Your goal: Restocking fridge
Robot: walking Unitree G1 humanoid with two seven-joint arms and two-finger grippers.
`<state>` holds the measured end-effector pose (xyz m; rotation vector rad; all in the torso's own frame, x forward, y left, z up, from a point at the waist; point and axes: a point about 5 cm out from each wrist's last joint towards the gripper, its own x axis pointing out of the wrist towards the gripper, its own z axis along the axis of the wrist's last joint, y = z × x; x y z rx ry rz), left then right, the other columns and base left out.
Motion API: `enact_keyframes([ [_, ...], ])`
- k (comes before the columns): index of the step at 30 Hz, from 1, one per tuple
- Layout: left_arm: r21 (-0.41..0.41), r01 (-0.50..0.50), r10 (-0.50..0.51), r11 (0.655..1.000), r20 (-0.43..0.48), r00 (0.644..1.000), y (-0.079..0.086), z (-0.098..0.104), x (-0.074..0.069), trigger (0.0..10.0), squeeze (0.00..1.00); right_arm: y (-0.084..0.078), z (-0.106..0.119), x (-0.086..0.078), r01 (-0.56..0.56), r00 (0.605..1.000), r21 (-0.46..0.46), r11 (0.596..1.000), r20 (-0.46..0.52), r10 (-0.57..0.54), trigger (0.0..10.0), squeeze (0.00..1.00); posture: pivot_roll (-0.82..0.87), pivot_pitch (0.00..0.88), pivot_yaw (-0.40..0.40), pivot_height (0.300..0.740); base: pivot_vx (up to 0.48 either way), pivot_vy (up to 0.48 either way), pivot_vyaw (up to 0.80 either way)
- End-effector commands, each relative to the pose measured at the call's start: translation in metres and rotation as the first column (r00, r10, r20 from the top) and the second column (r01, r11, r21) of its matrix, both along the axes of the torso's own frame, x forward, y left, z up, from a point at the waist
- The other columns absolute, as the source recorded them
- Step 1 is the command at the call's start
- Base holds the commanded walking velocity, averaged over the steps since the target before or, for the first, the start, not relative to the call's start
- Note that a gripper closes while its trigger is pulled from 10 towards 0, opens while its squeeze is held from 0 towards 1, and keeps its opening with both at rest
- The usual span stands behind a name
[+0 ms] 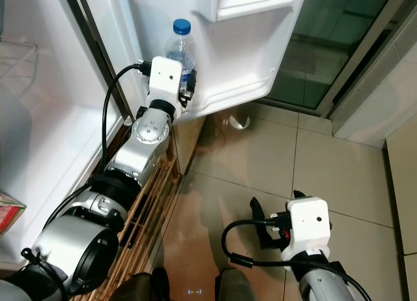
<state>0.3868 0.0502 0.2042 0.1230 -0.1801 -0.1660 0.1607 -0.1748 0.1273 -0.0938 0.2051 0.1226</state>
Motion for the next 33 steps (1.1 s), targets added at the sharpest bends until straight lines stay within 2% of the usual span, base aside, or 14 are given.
enact_keyframes([
  [1,-0.037,-0.076,0.074,0.996,-0.038,0.997,0.022,0.002,0.005,10.0,1.0,0.0,-0.005,0.0,0.002,1.0,0.007,1.0,-0.021,-0.002,10.0,0.0,-0.26,0.153,0.015,0.74,0.0,0.0,0.0],
  [3,-0.053,-0.085,0.083,0.995,-0.037,0.996,0.025,0.006,0.005,10.0,1.0,-0.001,-0.005,0.002,0.002,1.0,0.006,1.0,-0.018,-0.002,10.0,0.0,-0.25,0.142,0.016,0.74,0.0,0.0,0.0],
  [5,-0.133,-0.119,0.106,0.984,-0.102,0.989,0.03,0.006,0.003,10.0,1.0,-0.001,-0.006,0.007,0.001,1.0,0.007,1.0,-0.008,-0.001,10.0,0.0,-0.24,0.124,0.015,0.74,0.0,0.0,0.0],
  [7,-0.157,-0.122,0.101,0.98,-0.135,0.986,0.029,0.003,0.0,10.0,1.0,-0.001,-0.006,0.011,-0.003,1.0,0.008,1.0,0.0,0.003,10.0,0.0,-0.23,0.111,0.015,0.74,0.0,0.0,0.0],
  [10,-0.151,-0.093,0.069,0.984,-0.153,0.986,0.027,-0.005,-0.016,10.0,1.0,0.001,-0.005,0.018,-0.009,1.0,0.008,1.0,0.02,0.008,10.0,0.0,-0.22,0.087,0.017,0.74,0.0,0.0,0.0],
  [12,-0.147,-0.091,0.066,0.985,-0.165,0.984,0.028,-0.009,-0.019,10.0,1.0,0.0,-0.005,0.02,-0.008,1.0,0.006,1.0,0.025,0.008,10.0,0.0,-0.22,0.081,0.017,0.74,0.0,0.0,0.0],
  [13,-0.137,-0.125,0.096,0.983,-0.203,0.974,0.044,-0.019,-0.027,10.0,1.0,-0.001,-0.006,0.026,-0.004,0.999,0.01,1.0,0.035,0.004,10.0,0.0,-0.19,0.052,0.018,0.74,0.0,0.0,0.0],
  [16,-0.129,-0.154,0.123,0.98,-0.225,0.967,0.054,-0.023,-0.03,10.0,1.0,-0.002,-0.007,0.032,-0.002,0.999,0.014,1.0,0.04,0.001,10.0,0.0,-0.18,0.037,0.019,0.74,0.0,0.0,0.0],
  [20,-0.131,-0.198,0.167,0.971,-0.216,0.962,0.08,-0.012,-0.045,10.0,1.0,0.0,-0.008,0.045,-0.011,0.998,0.024,1.0,0.067,0.01,10.0,0.0,-0.14,0.0,0.017,0.74,0.0,0.0,0.0],
  [23,-0.121,-0.196,0.167,0.973,-0.213,0.963,0.086,-0.009,-0.053,10.0,1.0,0.003,-0.009,0.052,-0.02,0.997,0.029,0.999,0.078,0.018,10.0,0.0,-0.12,0.0,0.019,0.74,0.0,0.0,0.0],
  [25,-0.106,-0.193,0.166,0.975,-0.223,0.961,0.095,-0.012,-0.066,10.0,1.0,0.004,-0.009,0.058,-0.028,0.995,0.032,0.999,0.094,0.025,10.0,0.0,-0.11,0.0,0.02,0.74,0.0,0.0,0.0],
  [29,-0.109,-0.158,0.129,0.981,-0.233,0.964,0.102,-0.02,-0.082,10.0,1.0,0.004,-0.012,0.068,-0.034,0.994,0.036,0.999,0.106,0.03,10.0,0.0,-0.06,0.0,0.012,0.74,0.0,0.0,0.0],
  [33,-0.107,-0.135,0.109,0.985,-0.222,0.969,0.098,-0.018,-0.087,10.0,1.0,0.004,-0.014,0.073,-0.04,0.993,0.038,0.998,0.112,0.036,10.0,0.0,-0.05,0.0,0.007,0.74,0.0,0.0,0.0],
])
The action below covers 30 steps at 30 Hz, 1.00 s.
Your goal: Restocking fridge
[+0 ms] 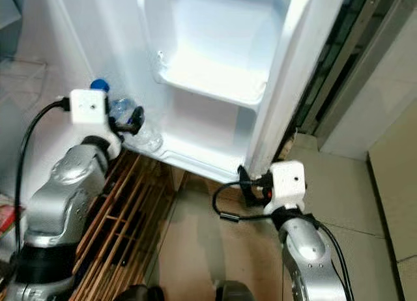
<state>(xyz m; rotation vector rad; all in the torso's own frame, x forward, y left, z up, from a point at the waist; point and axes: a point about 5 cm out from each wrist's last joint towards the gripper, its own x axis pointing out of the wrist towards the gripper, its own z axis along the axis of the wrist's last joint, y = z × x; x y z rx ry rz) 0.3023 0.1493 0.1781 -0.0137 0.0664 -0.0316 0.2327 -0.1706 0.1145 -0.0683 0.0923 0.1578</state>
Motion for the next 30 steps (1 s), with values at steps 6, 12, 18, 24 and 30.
enact_keyframes([
  [6,0.033,0.084,-0.087,0.996,0.115,0.99,-0.01,0.019,-0.004,10.0,0.0,0.006,0.002,0.015,-0.032,0.999,0.014,0.999,0.037,0.031,10.0,0.0,-0.03,0.0,-0.007,0.74,0.0,0.0,0.0],
  [12,-0.007,0.122,-0.119,0.993,0.149,0.982,-0.016,0.025,-0.003,10.0,0.0,0.008,0.002,0.02,-0.046,0.997,0.012,0.999,0.055,0.046,10.0,0.0,-0.03,0.0,-0.01,0.74,0.0,0.0,0.0],
  [18,-0.014,0.128,-0.124,0.992,0.146,0.981,-0.018,0.022,0.0,10.0,0.0,0.009,0.002,0.021,-0.047,0.997,0.012,0.999,0.063,0.046,10.0,0.0,-0.04,0.0,-0.002,0.74,0.0,0.0,0.0],
  [24,-0.022,0.118,-0.114,0.993,0.114,0.987,-0.007,0.012,-0.007,10.0,0.0,0.008,0.001,0.02,-0.043,0.997,0.011,0.999,0.071,0.042,10.0,0.0,-0.04,0.0,0.006,0.74,0.0,0.0,0.0],
  [30,-0.007,0.175,-0.174,0.985,0.061,0.983,0.014,-0.026,-0.054,10.0,0.0,-0.004,0.001,-0.002,0.025,0.997,0.018,1.0,0.073,-0.026,10.0,0.0,-0.04,0.0,0.008,0.74,0.0,0.0,0.0],
])
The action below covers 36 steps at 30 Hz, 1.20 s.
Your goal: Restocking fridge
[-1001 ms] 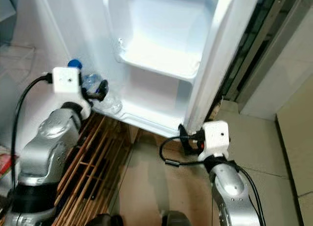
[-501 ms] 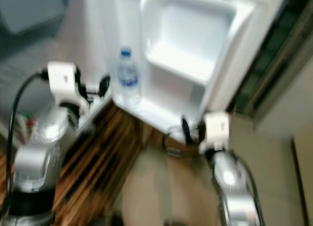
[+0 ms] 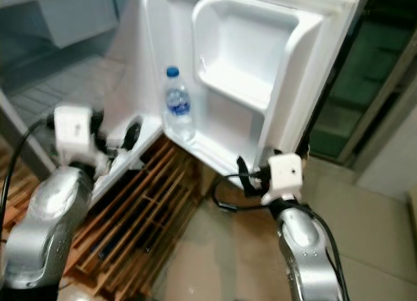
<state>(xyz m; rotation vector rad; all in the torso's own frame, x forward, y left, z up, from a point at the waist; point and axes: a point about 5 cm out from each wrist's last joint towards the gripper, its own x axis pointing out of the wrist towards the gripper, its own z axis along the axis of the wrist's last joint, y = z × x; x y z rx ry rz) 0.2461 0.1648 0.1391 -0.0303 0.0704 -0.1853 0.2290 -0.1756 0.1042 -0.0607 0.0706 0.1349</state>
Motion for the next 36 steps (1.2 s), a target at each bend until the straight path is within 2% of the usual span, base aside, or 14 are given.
enact_keyframes([
  [1,0.008,0.001,-0.002,1.0,0.037,0.999,0.006,0.001,-0.011,10.0,0.0,-0.003,0.009,-0.006,0.027,0.998,0.012,1.0,0.052,-0.027,10.0,0.0,-0.04,0.0,0.011,0.74,0.0,0.0,0.0],
  [4,0.014,-0.029,0.029,0.999,0.023,0.999,0.012,-0.009,-0.021,10.0,0.0,-0.01,0.002,-0.015,0.054,0.998,0.018,0.998,0.03,-0.054,10.0,0.0,-0.04,0.0,0.009,0.74,0.0,0.0,0.0],
  [7,0.0,-0.022,0.022,1.0,0.036,0.999,0.01,-0.009,-0.022,10.0,0.0,-0.011,0.0,-0.015,0.05,0.999,0.02,0.999,0.018,-0.05,10.0,0.0,-0.04,0.0,0.009,0.74,0.0,-0.16,0.0],
  [14,-0.009,0.008,-0.007,1.0,0.062,0.998,0.005,-0.008,-0.02,10.0,0.0,-0.009,-0.001,-0.013,0.011,1.0,0.013,1.0,0.006,-0.011,10.0,0.0,-0.05,0.0,0.012,0.74,0.0,-0.48,0.0],
  [18,0.008,-0.064,0.063,0.998,0.057,0.996,0.01,-0.011,-0.012,10.0,0.0,-0.015,-0.008,-0.018,-0.009,0.999,-0.007,1.0,-0.037,0.009,10.0,0.0,-0.06,0.0,0.016,0.74,0.0,0.0,0.0],
  [21,-0.01,-0.151,0.151,0.988,-0.014,0.988,0.021,-0.021,-0.001,10.0,0.0,-0.035,-0.008,-0.015,0.043,0.997,-0.012,0.999,-0.06,-0.044,10.0,0.0,-0.07,0.0,0.025,0.74,0.0,0.0,0.0],
  [26,-0.035,-0.204,0.201,0.978,-0.084,0.976,0.031,-0.033,0.003,10.0,0.0,-0.047,-0.011,-0.017,0.009,0.992,-0.01,1.0,-0.124,-0.01,10.0,0.0,-0.08,0.0,0.034,0.74,0.0,0.0,0.0],
  [28,-0.003,-0.242,0.239,0.97,-0.144,0.96,0.04,-0.045,0.002,10.0,0.0,-0.06,-0.016,-0.021,-0.02,0.982,-0.059,0.998,-0.188,0.009,10.0,0.0,-0.09,0.0,0.043,0.74,0.0,0.0,0.0],
  [29,-0.003,-0.242,0.239,0.97,-0.144,0.96,0.04,-0.045,0.002,10.0,0.0,-0.06,-0.016,-0.021,-0.02,0.982,-0.059,0.998,-0.188,0.009,10.0,0.0,-0.09,0.0,0.043,0.74,0.0,0.0,0.0],
  [31,0.09,-0.313,0.325,0.946,-0.231,0.917,0.055,-0.064,-0.001,10.0,0.0,-0.083,-0.014,-0.014,0.036,0.979,-0.139,0.99,-0.193,-0.062,10.0,0.0,-0.09,0.0,0.057,0.74,0.0,0.0,0.0],
  [33,0.186,-0.37,0.412,0.91,-0.319,0.854,0.069,-0.084,-0.008,10.0,0.0,-0.107,0.001,0.002,0.118,0.981,-0.199,0.973,-0.129,-0.145,10.0,0.0,-0.09,0.0,0.061,0.74,0.0,0.0,0.0],
  [34,0.215,-0.384,0.438,0.898,-0.349,0.829,0.073,-0.091,-0.011,10.0,0.0,-0.113,0.009,0.01,0.143,0.981,-0.214,0.966,-0.098,-0.167,10.0,0.0,-0.09,0.0,0.062,0.74,0.0,0.0,0.0],
  [35,0.215,-0.384,0.438,0.898,-0.349,0.829,0.073,-0.091,-0.011,10.0,0.0,-0.113,0.009,0.01,0.143,0.981,-0.214,0.966,-0.098,-0.167,10.0,0.0,-0.09,0.0,0.062,0.74,0.0,0.0,0.0],
  [36,0.232,-0.391,0.452,0.891,-0.365,0.814,0.076,-0.095,-0.013,10.0,0.0,-0.116,0.014,0.014,0.155,0.981,-0.221,0.963,-0.082,-0.176,10.0,0.0,-0.09,0.0,0.062,0.74,0.0,0.0,0.0],
])
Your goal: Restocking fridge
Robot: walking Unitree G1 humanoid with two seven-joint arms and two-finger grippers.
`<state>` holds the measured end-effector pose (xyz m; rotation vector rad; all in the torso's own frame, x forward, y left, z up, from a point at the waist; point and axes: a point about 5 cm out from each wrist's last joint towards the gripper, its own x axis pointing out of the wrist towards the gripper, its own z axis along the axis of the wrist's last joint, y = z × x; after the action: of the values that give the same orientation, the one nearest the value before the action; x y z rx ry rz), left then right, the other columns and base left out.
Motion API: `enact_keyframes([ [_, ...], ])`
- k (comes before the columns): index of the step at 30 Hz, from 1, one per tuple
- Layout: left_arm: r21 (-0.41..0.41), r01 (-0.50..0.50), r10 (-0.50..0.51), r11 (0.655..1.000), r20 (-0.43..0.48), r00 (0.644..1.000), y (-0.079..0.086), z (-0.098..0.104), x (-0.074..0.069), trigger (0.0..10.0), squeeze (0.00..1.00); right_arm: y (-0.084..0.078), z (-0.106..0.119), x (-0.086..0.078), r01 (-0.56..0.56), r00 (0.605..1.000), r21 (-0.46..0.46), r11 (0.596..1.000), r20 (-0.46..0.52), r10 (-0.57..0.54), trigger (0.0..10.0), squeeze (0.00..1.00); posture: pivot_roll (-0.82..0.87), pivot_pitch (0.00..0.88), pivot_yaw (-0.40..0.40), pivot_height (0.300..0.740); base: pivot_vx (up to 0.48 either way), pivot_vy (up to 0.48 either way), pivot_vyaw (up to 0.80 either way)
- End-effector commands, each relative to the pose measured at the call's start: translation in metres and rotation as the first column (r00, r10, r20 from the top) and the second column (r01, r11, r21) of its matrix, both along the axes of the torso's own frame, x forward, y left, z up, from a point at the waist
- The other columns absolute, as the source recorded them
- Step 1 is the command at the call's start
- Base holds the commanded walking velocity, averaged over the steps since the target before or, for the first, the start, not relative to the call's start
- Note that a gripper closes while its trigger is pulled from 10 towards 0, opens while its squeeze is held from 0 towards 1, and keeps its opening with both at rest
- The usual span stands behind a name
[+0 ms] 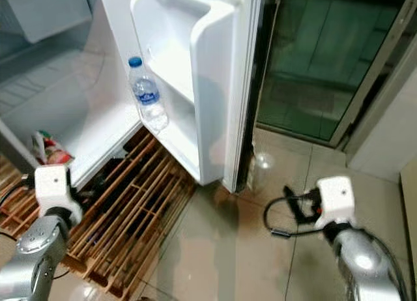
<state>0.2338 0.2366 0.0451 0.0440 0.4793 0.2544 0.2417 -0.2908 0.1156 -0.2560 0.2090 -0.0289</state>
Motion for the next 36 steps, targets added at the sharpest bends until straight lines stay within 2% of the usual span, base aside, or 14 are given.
enact_keyframes([
  [1,0.03,-0.011,0.012,0.999,-0.03,0.999,0.003,-0.005,-0.003,10.0,0.0,-0.005,0.02,0.015,0.012,0.997,-0.03,0.999,0.078,-0.01,10.0,0.0,-0.09,0.0,0.062,0.74,0.0,0.0,0.0],
  [6,0.027,0.019,-0.019,0.999,0.003,1.0,0.001,-0.003,-0.003,10.0,0.0,-0.002,0.042,0.033,-0.013,0.989,-0.047,0.999,0.146,0.02,10.0,0.0,-0.07,0.0,0.055,0.74,0.0,0.0,0.0],
  [12,0.032,-0.04,0.04,0.999,-0.013,0.999,0.014,-0.014,-0.016,10.0,0.0,0.011,0.061,0.053,-0.086,0.975,-0.04,0.995,0.201,0.093,10.0,0.0,-0.06,0.0,0.05,0.74,0.0,0.0,0.0],
  [17,0.09,-0.057,0.062,0.994,-0.054,0.997,0.03,-0.034,-0.047,10.0,0.0,0.035,0.076,0.075,-0.185,0.952,0.02,0.982,0.252,0.174,10.0,0.0,-0.05,0.0,0.052,0.74,0.0,0.0,0.0],
  [22,0.102,-0.071,0.081,0.992,-0.096,0.992,0.037,-0.045,-0.064,10.0,0.0,0.046,0.079,0.08,-0.224,0.941,0.033,0.974,0.268,0.208,10.0,0.0,-0.04,0.0,0.049,0.74,0.0,0.0,0.0],
  [26,0.088,-0.184,0.198,0.979,-0.206,0.958,0.045,-0.067,-0.092,10.0,0.0,0.062,0.083,0.086,-0.277,0.924,0.079,0.958,0.294,0.243,10.0,0.0,-0.03,0.0,0.049,0.74,0.0,0.0,0.0],
  [28,0.086,-0.203,0.217,0.975,-0.223,0.95,0.046,-0.07,-0.097,10.0,0.0,0.065,0.084,0.087,-0.284,0.922,0.09,0.955,0.3,0.246,10.0,0.0,-0.03,0.0,0.049,0.74,0.0,0.0,0.0],
  [30,0.071,-0.245,0.255,0.967,-0.235,0.938,0.048,-0.073,-0.1,10.0,0.0,0.083,0.086,0.087,-0.339,0.906,0.14,0.93,0.316,0.282,10.0,0.0,-0.03,0.0,0.045,0.74,0.0,0.0,0.0],
  [31,0.071,-0.245,0.255,0.967,-0.235,0.938,0.048,-0.073,-0.1,10.0,0.0,0.083,0.086,0.087,-0.339,0.906,0.14,0.93,0.316,0.282,10.0,0.0,-0.03,0.0,0.045,0.74,0.0,0.0,0.0],
  [32,0.07,-0.245,0.254,0.967,-0.232,0.939,0.049,-0.073,-0.099,10.0,0.0,0.097,0.085,0.086,-0.381,0.895,0.166,0.91,0.314,0.317,10.0,0.0,-0.03,0.0,0.048,0.74,0.0,0.0,0.0],
  [33,0.07,-0.245,0.254,0.967,-0.232,0.939,0.049,-0.073,-0.099,10.0,0.0,0.097,0.085,0.086,-0.381,0.895,0.166,0.91,0.314,0.317,10.0,0.0,-0.03,0.0,0.048,0.74,0.0,0.0,0.0],
  [34,0.071,-0.241,0.251,0.968,-0.24,0.938,0.05,-0.074,-0.103,10.0,0.0,0.111,0.082,0.085,-0.412,0.885,0.181,0.893,0.313,0.345,10.0,0.0,-0.03,0.0,0.052,0.74,0.0,0.0,0.0],
  [35,0.071,-0.241,0.251,0.968,-0.24,0.938,0.05,-0.074,-0.103,10.0,0.0,0.111,0.082,0.085,-0.412,0.885,0.181,0.893,0.313,0.345,10.0,0.0,-0.03,0.0,0.052,0.74,0.0,0.0,0.0],
  [36,0.094,-0.227,0.244,0.969,-0.274,0.93,0.053,-0.078,-0.109,10.0,0.0,0.125,0.079,0.085,-0.44,0.875,0.213,0.872,0.317,0.365,10.0,0.0,-0.04,0.0,0.055,0.74,0.0,0.0,0.0],
])
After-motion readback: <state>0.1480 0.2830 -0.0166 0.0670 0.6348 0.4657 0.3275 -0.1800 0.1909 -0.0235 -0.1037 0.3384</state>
